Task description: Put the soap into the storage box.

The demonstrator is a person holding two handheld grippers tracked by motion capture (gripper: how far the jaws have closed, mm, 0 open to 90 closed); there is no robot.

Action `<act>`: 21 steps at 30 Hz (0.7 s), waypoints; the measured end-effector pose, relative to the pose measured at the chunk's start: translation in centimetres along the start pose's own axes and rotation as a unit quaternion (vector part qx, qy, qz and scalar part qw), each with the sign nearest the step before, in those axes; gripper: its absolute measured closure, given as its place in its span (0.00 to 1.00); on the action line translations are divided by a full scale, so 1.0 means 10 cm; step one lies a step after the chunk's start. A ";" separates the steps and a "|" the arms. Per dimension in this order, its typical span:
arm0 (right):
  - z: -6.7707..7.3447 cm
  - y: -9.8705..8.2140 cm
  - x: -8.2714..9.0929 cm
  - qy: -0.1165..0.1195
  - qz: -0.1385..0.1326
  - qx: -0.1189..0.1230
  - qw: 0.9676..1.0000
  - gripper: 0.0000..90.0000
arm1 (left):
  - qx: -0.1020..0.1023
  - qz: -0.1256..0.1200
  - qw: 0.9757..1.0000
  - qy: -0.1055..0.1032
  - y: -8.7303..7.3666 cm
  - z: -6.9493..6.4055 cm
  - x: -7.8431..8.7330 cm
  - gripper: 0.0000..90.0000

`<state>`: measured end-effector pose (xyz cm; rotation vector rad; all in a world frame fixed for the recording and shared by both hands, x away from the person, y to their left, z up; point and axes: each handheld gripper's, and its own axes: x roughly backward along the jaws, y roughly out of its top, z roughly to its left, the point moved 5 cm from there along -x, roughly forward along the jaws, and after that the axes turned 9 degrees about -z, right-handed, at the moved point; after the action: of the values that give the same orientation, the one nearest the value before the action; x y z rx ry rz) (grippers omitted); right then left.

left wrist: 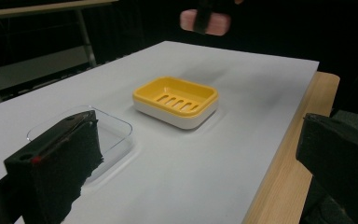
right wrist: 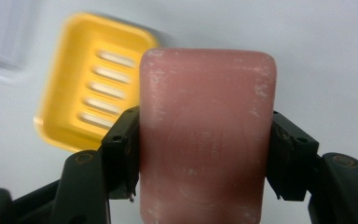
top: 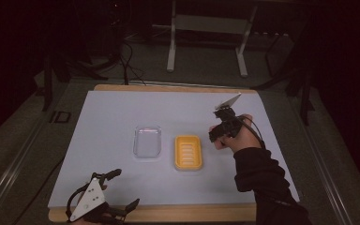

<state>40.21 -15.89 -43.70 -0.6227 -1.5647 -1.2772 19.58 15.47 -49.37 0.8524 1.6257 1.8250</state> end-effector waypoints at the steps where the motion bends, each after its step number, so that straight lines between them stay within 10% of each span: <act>1: 0.06 0.02 0.00 0.003 -0.001 0.001 1.000 0.42 | 0.000 0.001 1.000 0.000 0.00 0.00 0.00 0.00; 21: 0.74 0.17 -0.25 0.043 -0.052 -0.043 0.997 0.42 | -0.001 0.000 1.000 -0.003 0.00 -0.01 0.00 0.00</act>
<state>39.93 -7.97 -44.94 -0.5386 -1.4937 -1.4376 19.53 15.39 -49.37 0.8577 1.6189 1.8223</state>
